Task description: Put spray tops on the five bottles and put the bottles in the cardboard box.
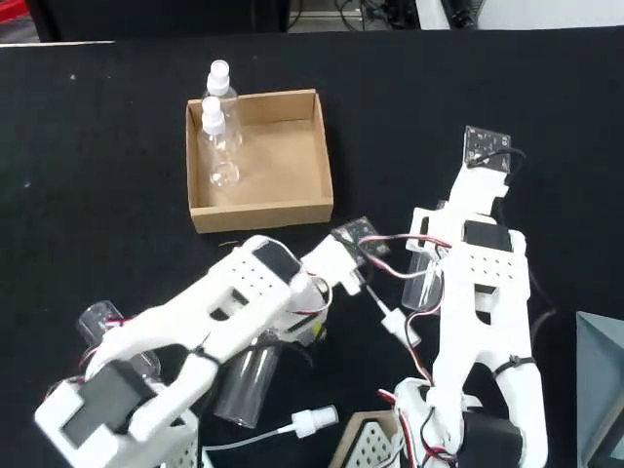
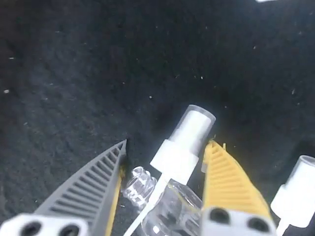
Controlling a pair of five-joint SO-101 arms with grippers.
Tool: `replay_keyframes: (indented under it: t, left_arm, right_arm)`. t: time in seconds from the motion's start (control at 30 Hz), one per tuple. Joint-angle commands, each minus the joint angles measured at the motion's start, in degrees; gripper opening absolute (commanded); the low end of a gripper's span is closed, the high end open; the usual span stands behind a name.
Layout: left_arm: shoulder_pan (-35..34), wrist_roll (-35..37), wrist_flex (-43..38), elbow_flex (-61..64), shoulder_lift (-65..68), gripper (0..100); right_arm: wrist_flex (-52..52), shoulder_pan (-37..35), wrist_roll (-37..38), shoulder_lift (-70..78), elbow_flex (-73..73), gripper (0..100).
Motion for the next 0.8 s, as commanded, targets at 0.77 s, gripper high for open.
replay_keyframes:
  t: [0.77]
  left_arm:
    - [-0.04, 3.60, 2.55, -10.42, 0.00, 10]
  right_arm:
    - [-1.41, 3.25, -0.09, -3.12, -0.48, 11.4]
